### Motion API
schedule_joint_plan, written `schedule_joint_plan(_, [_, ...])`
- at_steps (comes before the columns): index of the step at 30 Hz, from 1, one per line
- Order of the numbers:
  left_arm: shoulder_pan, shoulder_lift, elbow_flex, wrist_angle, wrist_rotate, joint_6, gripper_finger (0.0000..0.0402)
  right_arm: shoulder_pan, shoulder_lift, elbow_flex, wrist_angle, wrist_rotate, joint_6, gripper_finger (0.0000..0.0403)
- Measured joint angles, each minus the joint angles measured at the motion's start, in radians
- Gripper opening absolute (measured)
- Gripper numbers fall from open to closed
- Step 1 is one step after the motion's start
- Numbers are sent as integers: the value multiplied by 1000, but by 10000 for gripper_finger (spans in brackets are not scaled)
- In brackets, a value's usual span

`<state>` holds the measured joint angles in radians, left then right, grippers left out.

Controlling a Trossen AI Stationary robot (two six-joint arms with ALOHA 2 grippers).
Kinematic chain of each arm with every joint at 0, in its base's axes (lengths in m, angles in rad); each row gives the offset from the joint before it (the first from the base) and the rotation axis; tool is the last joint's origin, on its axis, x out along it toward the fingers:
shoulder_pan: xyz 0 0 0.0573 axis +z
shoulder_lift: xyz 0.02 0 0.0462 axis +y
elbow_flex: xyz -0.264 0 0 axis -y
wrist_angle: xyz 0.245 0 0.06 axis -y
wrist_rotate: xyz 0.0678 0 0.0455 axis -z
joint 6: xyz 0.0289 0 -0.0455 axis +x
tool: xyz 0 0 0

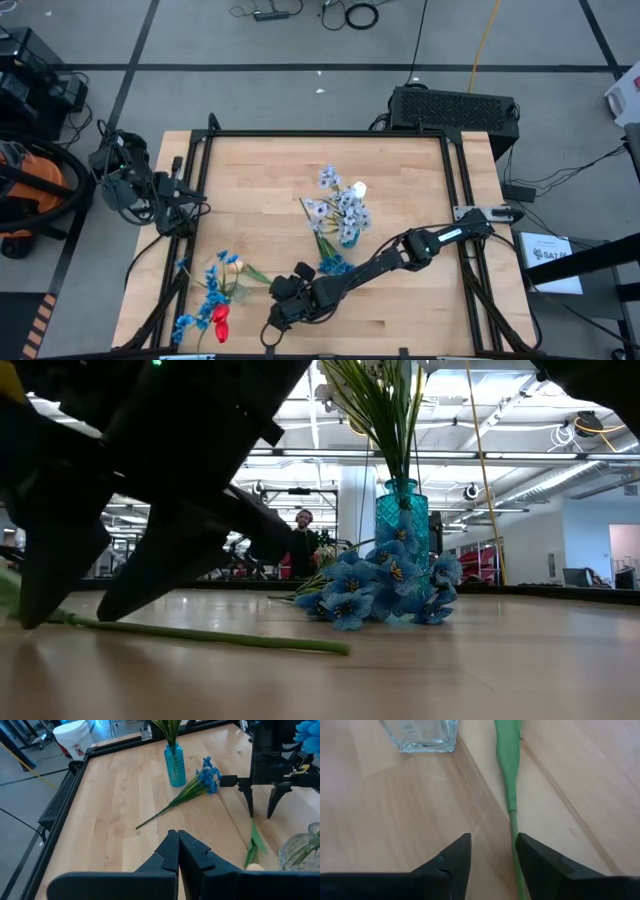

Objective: Sort flowers into vase by color
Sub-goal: Put the pink flower into the blue flower vase

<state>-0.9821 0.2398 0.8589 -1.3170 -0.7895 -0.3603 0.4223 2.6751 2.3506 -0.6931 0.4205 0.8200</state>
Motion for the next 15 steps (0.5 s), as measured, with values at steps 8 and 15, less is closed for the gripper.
schedule_joint_plan(8, [0, 0, 0, 0, 0, 1, 6, -3, 8, 1, -13, 0, -10, 101])
schedule_joint_plan(15, [0, 0, 0, 0, 0, 1, 6, -4, 8, 1, -24, -1, 10, 10])
